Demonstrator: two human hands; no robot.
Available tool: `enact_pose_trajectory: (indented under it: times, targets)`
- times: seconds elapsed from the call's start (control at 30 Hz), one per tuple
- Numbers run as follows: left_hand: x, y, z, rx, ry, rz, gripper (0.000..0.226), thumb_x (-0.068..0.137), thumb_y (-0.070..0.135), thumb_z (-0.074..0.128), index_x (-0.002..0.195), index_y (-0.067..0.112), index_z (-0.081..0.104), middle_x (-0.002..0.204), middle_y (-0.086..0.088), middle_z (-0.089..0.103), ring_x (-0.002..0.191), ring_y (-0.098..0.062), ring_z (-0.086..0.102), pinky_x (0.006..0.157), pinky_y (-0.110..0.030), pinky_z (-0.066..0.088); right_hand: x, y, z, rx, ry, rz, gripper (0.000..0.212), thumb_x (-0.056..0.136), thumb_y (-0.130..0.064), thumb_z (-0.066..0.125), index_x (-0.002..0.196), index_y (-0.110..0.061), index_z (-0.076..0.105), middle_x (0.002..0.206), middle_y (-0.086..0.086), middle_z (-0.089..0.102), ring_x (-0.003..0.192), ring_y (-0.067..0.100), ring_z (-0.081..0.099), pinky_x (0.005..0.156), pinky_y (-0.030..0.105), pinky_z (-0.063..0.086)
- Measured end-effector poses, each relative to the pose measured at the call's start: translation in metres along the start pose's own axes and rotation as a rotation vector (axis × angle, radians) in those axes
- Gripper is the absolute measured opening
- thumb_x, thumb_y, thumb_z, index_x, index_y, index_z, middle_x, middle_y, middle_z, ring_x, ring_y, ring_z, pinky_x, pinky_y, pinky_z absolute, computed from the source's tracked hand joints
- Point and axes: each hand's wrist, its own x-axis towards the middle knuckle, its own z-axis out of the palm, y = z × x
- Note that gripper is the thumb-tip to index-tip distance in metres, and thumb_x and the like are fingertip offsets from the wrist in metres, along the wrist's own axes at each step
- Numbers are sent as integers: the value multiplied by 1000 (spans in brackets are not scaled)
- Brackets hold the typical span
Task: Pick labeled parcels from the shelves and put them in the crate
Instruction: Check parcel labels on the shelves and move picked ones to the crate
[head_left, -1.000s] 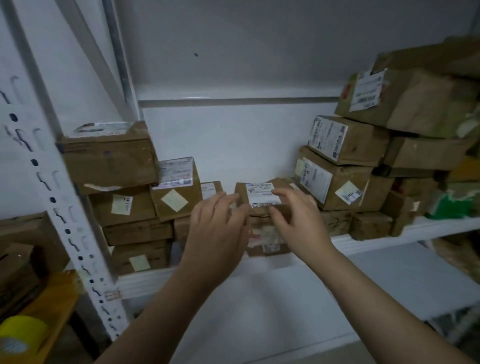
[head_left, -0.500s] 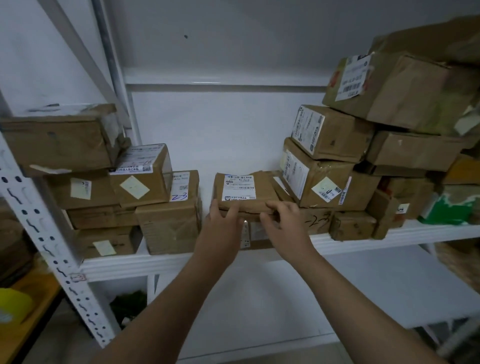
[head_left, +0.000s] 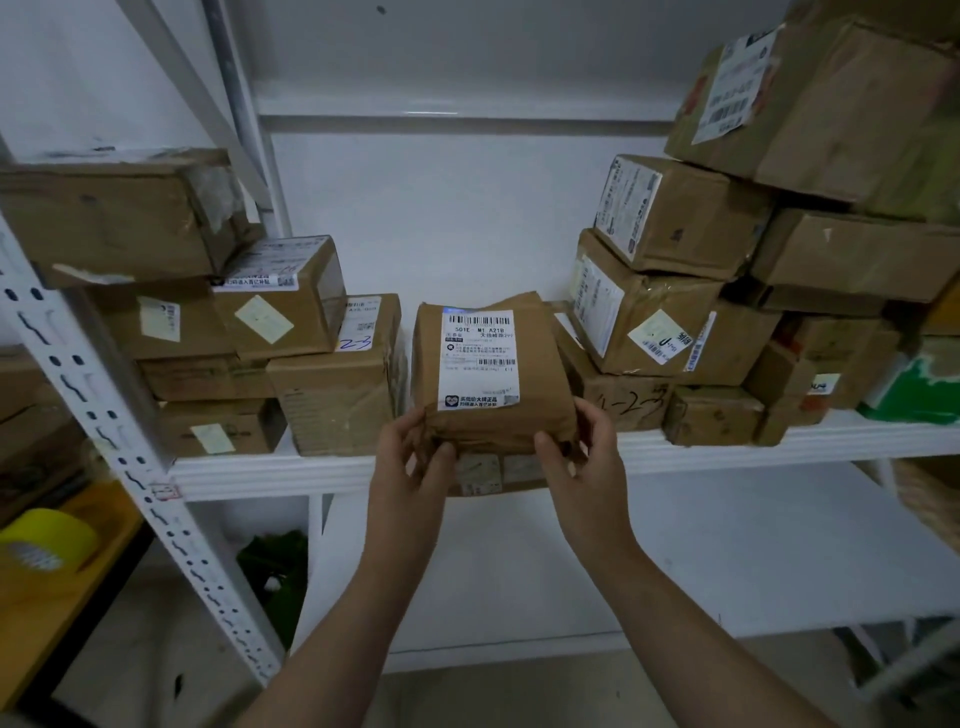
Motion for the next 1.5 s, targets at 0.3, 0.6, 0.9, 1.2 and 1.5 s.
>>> enact_pose_trajectory:
  times: [0.3, 0.6, 0.9, 1.2, 1.5]
  targets:
    - [-9, 2, -4, -125, 63, 41, 24, 89, 7, 59, 106, 22, 52, 128, 0, 53, 114, -1, 52, 80, -10, 50, -10, -2, -10, 121, -38, -77, 53, 85, 7, 61, 118, -31, 43, 119, -8, 56, 108, -1, 56, 88, 16, 47]
    - [18, 15, -6, 639, 42, 346, 75, 78, 6, 72, 143, 12, 36, 131, -7, 47, 120, -25, 46, 98, -42, 45, 17, -14, 5, -371, -135, -271, 55, 89, -13, 66, 138, -27, 46, 152, 5, 24, 140, 10, 22, 110, 22, 30]
    - [40, 17, -12, 1055, 3, 594, 51, 71, 24, 77, 118, 13, 61, 117, -13, 57, 104, -33, 54, 82, -47, 48, 43, 0, 27, -817, -87, -396, 55, 79, 1, 69, 129, -19, 57, 141, 18, 44, 123, 37, 47, 95, 51, 46]
    - [94, 31, -4, 1176, -205, 782, 17, 84, 28, 65, 95, 16, 69, 84, 0, 69, 77, -21, 63, 75, -36, 46, 62, -5, 32, -966, -14, -555, 41, 72, -12, 68, 112, -15, 67, 120, 6, 65, 106, 33, 61, 93, 52, 43]
    - [118, 65, 14, 1045, -249, 885, 24, 79, 29, 51, 92, 17, 68, 84, 0, 67, 76, -23, 63, 68, -35, 45, 72, -61, -1, -835, 218, -578, 33, 84, -24, 47, 111, -13, 65, 115, 6, 58, 109, 20, 49, 94, 33, 36]
